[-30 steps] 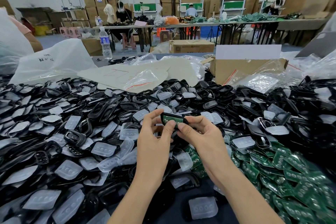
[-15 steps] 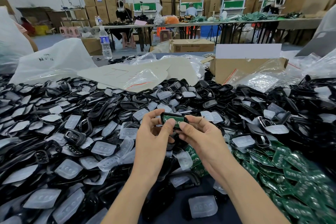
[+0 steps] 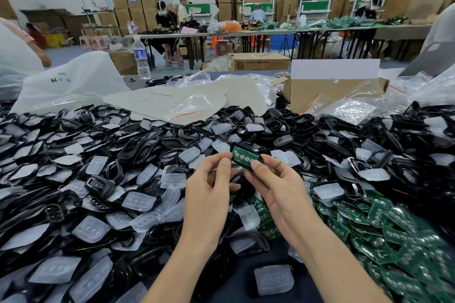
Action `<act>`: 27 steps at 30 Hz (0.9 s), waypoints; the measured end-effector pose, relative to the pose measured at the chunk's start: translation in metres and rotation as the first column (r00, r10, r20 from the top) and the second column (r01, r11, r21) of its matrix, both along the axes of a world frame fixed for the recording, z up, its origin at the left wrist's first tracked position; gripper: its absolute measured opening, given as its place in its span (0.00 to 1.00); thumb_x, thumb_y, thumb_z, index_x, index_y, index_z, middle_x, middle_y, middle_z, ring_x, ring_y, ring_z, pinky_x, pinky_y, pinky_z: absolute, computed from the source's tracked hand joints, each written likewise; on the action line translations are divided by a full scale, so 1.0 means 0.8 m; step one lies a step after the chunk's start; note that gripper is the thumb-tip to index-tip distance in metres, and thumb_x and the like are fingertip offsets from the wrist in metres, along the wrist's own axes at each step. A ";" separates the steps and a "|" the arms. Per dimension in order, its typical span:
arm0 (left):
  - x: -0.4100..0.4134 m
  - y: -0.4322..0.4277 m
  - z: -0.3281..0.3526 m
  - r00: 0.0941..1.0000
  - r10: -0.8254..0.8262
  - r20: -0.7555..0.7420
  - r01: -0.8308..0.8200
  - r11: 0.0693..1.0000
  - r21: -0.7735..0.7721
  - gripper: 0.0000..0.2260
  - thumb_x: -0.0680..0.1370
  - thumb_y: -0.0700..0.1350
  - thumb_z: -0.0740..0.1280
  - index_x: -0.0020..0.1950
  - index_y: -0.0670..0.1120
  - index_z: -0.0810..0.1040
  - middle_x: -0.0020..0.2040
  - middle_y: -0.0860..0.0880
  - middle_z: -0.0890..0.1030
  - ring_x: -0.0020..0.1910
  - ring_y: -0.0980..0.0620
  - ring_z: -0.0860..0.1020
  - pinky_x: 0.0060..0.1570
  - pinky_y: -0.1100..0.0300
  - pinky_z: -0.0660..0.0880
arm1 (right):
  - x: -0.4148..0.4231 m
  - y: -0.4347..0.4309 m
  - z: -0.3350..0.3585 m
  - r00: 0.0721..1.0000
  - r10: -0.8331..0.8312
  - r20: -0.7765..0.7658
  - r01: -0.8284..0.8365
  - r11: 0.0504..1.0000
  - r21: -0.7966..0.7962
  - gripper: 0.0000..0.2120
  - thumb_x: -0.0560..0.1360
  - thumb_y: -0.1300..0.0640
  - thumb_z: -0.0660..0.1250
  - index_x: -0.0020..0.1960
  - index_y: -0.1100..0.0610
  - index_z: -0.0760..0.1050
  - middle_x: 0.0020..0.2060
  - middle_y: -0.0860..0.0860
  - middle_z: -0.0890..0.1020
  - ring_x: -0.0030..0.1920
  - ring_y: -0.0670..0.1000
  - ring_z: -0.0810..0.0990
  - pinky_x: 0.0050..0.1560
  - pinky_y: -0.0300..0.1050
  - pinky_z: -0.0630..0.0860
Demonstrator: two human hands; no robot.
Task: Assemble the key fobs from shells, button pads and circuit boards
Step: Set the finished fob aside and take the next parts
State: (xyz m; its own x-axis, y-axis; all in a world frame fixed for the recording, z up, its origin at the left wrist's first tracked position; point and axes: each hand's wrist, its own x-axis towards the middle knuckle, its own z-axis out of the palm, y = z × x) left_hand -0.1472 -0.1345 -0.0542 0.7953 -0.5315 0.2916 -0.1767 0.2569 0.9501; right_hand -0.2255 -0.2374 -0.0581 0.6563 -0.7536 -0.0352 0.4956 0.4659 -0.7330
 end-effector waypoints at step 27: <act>0.004 -0.005 -0.007 0.985 -0.074 -0.158 0.068 0.997 -0.044 0.09 0.83 0.43 0.65 0.60 0.49 0.82 0.49 0.54 0.86 0.50 0.57 0.84 0.43 0.62 0.81 | -0.002 0.007 -0.001 0.993 -0.055 -0.107 0.042 0.992 -0.118 0.09 0.75 0.67 0.72 0.54 0.61 0.77 0.52 0.59 0.83 0.49 0.51 0.87 0.49 0.38 0.81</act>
